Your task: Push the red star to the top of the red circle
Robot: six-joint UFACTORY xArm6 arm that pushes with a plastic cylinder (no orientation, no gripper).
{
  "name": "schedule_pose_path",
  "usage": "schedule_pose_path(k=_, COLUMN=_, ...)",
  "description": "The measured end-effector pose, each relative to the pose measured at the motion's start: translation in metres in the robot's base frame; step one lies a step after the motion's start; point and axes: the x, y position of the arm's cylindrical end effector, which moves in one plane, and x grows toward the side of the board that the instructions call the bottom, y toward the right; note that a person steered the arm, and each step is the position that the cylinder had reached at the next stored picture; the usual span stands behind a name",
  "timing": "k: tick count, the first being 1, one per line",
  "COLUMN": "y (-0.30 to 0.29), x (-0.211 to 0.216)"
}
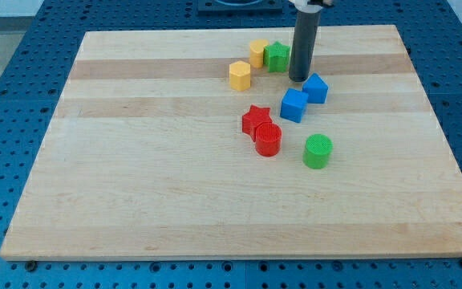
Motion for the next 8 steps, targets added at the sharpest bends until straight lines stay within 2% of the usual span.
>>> schedule_pose_path(k=1, y=-0.014, x=-0.012)
schedule_pose_path(k=4, y=-0.135, x=0.067)
schedule_pose_path(k=6, y=-0.150, x=0.115)
schedule_pose_path(k=8, y=-0.137, x=0.121)
